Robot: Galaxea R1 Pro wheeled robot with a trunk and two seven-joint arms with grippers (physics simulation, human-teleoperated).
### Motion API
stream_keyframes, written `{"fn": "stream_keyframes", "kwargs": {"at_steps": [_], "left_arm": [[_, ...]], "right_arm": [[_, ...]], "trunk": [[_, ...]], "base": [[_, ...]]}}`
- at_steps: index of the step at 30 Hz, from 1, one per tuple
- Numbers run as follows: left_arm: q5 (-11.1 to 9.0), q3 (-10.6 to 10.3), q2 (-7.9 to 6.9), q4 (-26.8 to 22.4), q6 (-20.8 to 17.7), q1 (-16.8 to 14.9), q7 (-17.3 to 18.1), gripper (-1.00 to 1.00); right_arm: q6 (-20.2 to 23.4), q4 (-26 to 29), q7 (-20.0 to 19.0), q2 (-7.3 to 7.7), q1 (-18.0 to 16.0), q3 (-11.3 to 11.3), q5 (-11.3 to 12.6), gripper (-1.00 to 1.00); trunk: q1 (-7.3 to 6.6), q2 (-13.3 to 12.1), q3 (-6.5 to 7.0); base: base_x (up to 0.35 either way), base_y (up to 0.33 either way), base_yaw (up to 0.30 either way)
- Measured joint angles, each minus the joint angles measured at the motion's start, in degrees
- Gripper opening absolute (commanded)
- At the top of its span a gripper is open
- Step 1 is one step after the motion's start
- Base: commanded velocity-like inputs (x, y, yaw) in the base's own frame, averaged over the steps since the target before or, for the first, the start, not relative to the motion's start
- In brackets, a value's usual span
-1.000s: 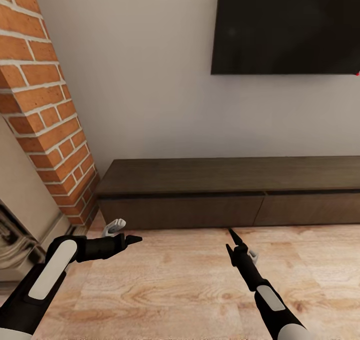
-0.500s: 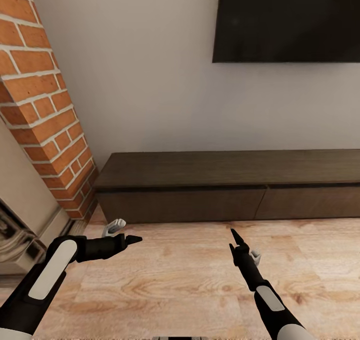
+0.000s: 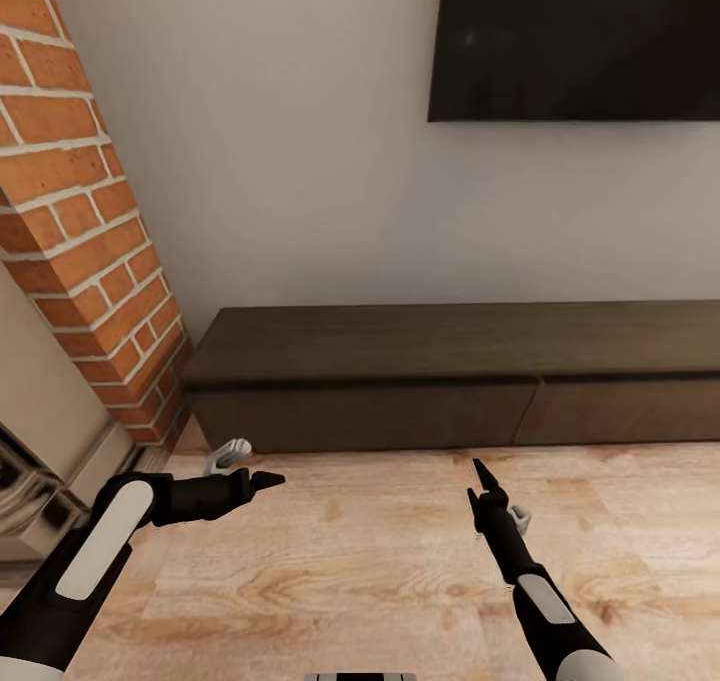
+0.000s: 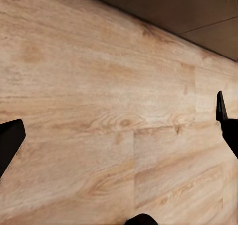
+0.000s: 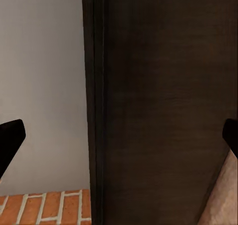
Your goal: Place each of the two pumpkins and all three candles from the living room inside a cabinet in the living room (use any cabinet), then make sure every cabinet is closed, and position the cauldron so it is next to a table in the living room.
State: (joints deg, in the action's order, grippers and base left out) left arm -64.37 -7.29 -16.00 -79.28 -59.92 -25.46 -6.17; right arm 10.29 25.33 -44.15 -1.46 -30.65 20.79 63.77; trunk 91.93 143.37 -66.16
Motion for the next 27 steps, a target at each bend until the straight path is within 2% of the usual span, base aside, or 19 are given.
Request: {"fn": "stream_keyframes", "kwargs": {"at_steps": [6,17,27], "left_arm": [[-0.06,-0.09,-0.19,0.04,0.00,0.00,0.00,1.00],[-0.06,-0.27,-0.15,0.04,0.00,0.00,0.00,1.00],[-0.12,-0.34,-0.13,0.04,0.00,0.00,0.00,1.00]], "right_arm": [[-0.22,-0.01,0.13,0.00,0.00,1.24,0.12,1.00],[-2.44,0.07,1.45,-0.14,0.00,1.02,-0.10,1.00],[-2.63,0.00,1.52,-0.35,0.00,1.11,0.21,1.00]], "trunk": [[0.03,0.00,0.00],[0.01,0.00,0.00],[0.02,0.00,0.00]], "base": [[0.100,0.000,0.000],[0.204,0.000,0.000],[0.192,0.000,0.000]]}}
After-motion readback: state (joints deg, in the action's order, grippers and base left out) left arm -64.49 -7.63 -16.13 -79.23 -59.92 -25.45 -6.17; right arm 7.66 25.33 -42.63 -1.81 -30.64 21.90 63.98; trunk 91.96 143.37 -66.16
